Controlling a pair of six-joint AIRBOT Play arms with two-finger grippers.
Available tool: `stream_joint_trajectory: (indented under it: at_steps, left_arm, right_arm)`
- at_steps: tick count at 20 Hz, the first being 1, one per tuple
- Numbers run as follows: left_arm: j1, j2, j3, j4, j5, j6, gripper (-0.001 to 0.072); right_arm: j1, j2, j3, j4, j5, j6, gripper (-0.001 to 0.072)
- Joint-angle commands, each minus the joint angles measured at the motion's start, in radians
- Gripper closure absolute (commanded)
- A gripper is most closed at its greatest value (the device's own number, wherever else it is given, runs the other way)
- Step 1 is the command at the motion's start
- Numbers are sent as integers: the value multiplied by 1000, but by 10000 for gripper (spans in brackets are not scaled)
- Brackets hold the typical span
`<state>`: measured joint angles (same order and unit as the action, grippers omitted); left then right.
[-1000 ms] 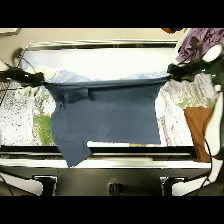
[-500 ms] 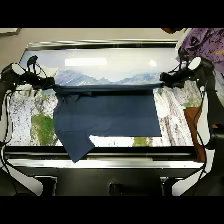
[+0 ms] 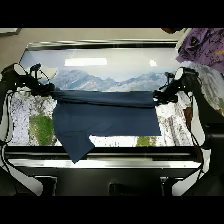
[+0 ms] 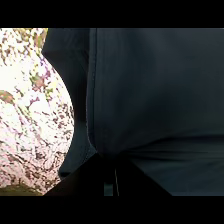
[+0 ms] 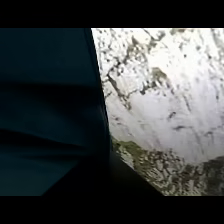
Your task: Fold the clothes and pants, and hang the long-sleeved shirts on hangers.
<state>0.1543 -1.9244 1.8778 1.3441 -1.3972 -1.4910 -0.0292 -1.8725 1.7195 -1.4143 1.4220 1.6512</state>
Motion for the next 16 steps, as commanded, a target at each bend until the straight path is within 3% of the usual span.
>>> stream_joint_trajectory:
  at_steps: [1, 5, 6, 8, 9, 10, 13, 16]
  left_arm:
    - [-8, -21, 1, 3, -22, -13, 691]
    - [-15, -49, 1, 3, -21, -13, 685]
    - [-16, -52, 1, 2, -15, -15, 617]
    - [-15, -50, 2, 3, 2, -53, 218]
    - [-11, -42, 2, 3, 2, -61, 130]
    - [-1, -25, 2, 7, -3, -61, 130]
    - [69, 61, -1, 32, -51, -59, 131]
    - [214, 210, -143, -44, -84, -54, 131]
  right_arm:
    - [22, -1, -50, -7, 0, 12, 681]
    - [29, -2, -68, 11, -11, 21, 673]
    - [29, -2, -68, 16, -13, 21, 597]
    - [29, -1, -67, 35, -12, 21, 358]
    - [27, 4, -67, 47, -6, 16, 308]
    - [27, 19, -67, 45, 2, 4, 247]
    - [-16, 111, -67, 5, 20, -77, 236]
    - [-184, 222, -124, 100, 23, -148, 237]
